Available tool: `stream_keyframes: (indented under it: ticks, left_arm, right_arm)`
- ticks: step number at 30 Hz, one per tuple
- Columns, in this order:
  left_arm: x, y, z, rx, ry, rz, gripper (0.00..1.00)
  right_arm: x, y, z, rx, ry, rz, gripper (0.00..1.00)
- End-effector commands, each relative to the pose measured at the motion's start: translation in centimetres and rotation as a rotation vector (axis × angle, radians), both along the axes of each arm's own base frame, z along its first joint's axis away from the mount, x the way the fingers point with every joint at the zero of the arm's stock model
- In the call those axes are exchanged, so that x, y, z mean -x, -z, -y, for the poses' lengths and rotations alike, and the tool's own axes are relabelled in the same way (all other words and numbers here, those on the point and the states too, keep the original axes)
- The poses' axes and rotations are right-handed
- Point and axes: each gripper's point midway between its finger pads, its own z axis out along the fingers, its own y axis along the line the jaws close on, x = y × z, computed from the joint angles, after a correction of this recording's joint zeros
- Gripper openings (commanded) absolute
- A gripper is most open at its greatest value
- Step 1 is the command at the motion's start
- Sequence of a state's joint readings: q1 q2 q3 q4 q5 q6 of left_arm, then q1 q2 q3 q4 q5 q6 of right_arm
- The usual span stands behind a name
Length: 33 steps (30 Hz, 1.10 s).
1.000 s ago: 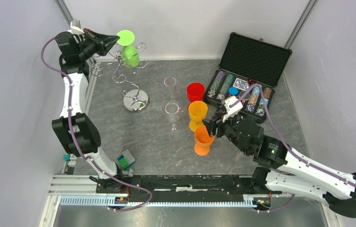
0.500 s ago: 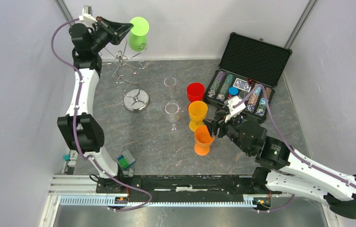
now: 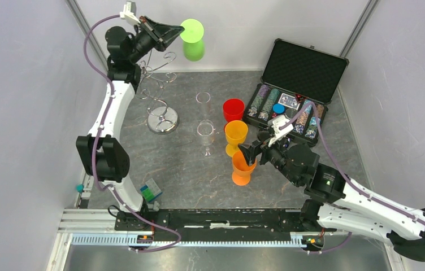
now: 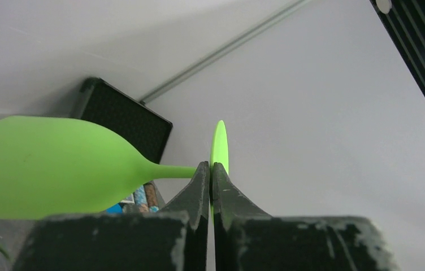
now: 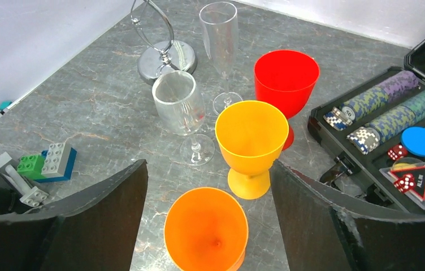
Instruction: Take the wine glass off the wine glass rack
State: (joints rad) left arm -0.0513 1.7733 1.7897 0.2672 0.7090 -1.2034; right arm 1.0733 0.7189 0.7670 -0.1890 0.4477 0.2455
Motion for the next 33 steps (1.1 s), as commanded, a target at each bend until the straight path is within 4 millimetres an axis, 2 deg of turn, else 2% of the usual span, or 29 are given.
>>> stream_keyframes:
  ticks: [1, 4, 8, 11, 14, 16, 21, 27, 33]
  left_arm:
    - [5.3, -5.0, 2.3, 0.074, 0.065, 0.12, 0.02]
    - [7.5, -5.3, 3.1, 0.124, 0.099, 0.103, 0.02]
    - [10.8, -5.5, 3.1, 0.234, 0.124, 0.063, 0.02]
    - [13.1, -4.5, 3.4, 0.296, 0.107, 0.01, 0.02]
    - [15.3, -3.4, 3.6, 0.351, 0.096, -0.041, 0.02]
    - [16.9, -3.1, 3.5, 0.386, 0.095, -0.067, 0.02]
    - [20.8, -2.7, 1.8, 0.577, 0.099, -0.149, 0.02]
    - [26.0, -4.4, 0.0, 0.69, 0.161, -0.142, 0.02]
    - [29.0, -4.7, -1.4, 0.749, 0.178, -0.141, 0.02]
  right_arm:
    - [-0.2, -0.9, -1.6, -0.026, -0.037, 0.03, 0.87]
    - [-0.3, -1.5, -2.9, -0.033, -0.073, 0.034, 0.89]
    - [-0.7, -2.9, -4.1, -0.074, -0.096, 0.061, 0.91]
    - [-1.6, -4.6, -5.5, -0.135, -0.17, 0.116, 0.92]
    - [-3.5, -5.4, -5.8, -0.196, -0.222, 0.119, 0.92]
    - [-3.8, -6.5, -5.6, -0.274, -0.281, 0.152, 0.92]
    - [-2.5, -9.4, -4.9, -0.462, -0.382, 0.246, 0.92]
    - [-1.2, -12.2, -3.5, -0.667, -0.434, 0.304, 0.94]
    - [-0.1, -14.0, -4.6, -0.802, -0.561, 0.274, 0.94]
